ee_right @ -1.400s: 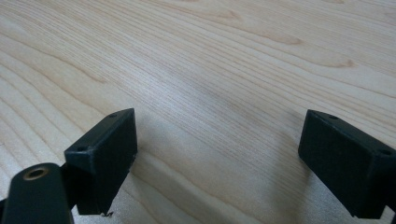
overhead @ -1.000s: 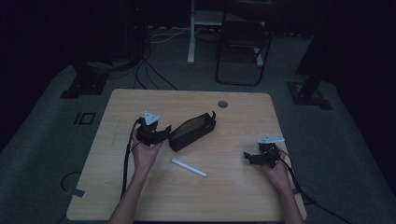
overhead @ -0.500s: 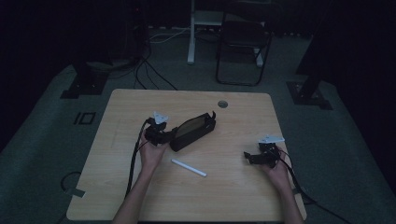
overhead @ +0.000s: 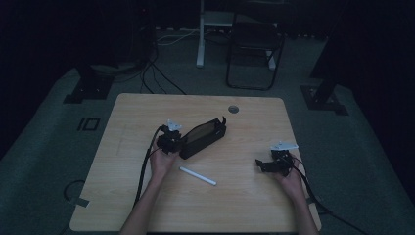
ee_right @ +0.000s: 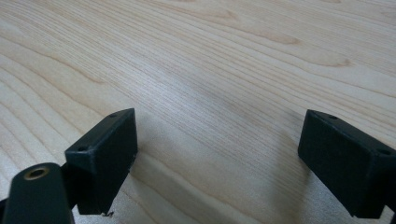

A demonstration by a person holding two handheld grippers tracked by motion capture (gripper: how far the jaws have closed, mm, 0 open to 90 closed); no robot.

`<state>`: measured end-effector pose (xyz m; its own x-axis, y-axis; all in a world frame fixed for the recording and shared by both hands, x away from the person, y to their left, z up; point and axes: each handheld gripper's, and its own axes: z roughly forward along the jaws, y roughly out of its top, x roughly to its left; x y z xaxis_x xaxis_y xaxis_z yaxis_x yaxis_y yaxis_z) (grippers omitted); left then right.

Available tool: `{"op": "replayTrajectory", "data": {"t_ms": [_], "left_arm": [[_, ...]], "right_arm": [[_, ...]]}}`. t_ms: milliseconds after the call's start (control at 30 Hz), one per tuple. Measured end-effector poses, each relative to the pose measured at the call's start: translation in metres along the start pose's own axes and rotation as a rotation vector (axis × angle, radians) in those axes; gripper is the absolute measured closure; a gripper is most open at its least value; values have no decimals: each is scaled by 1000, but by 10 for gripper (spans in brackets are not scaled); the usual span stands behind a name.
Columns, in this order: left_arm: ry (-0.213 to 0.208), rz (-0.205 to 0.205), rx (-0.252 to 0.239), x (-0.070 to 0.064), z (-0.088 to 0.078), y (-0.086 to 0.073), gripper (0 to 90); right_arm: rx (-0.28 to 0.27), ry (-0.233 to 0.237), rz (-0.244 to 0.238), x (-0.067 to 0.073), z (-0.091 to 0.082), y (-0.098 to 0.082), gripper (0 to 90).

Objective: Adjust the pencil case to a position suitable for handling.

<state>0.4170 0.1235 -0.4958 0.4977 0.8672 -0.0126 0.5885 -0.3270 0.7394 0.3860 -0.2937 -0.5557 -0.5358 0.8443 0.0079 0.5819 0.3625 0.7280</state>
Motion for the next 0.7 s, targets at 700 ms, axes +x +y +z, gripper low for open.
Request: {"op": "replayTrajectory", "data": {"t_ms": [700], "left_arm": [[-67, 110, 1, -7, -4, -2, 761]], "right_arm": [[0, 0, 0, 0, 0, 0, 119]]}}
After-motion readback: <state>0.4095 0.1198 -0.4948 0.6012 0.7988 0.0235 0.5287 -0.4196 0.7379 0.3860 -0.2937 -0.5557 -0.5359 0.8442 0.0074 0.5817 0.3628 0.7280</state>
